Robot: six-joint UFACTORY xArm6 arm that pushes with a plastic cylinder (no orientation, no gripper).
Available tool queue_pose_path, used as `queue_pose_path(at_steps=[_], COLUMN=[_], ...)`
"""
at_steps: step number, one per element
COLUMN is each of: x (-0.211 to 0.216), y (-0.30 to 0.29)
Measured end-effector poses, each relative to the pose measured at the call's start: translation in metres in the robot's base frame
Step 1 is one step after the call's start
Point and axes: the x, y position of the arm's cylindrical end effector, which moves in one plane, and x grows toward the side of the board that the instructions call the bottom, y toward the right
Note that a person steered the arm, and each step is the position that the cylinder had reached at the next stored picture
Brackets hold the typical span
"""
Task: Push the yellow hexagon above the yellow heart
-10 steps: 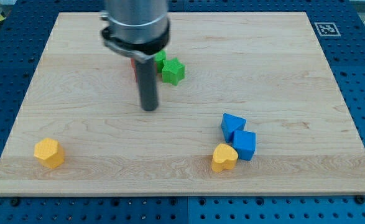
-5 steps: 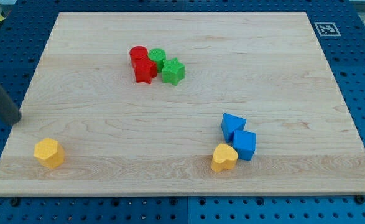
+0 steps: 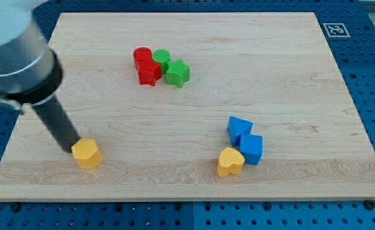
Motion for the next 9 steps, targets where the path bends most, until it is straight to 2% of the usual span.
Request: queue_pose_path(at_steps=[2, 3, 6, 9], x=[0.038, 0.037, -0.004, 0.02], y=[-0.021, 0.009, 0.116, 0.133])
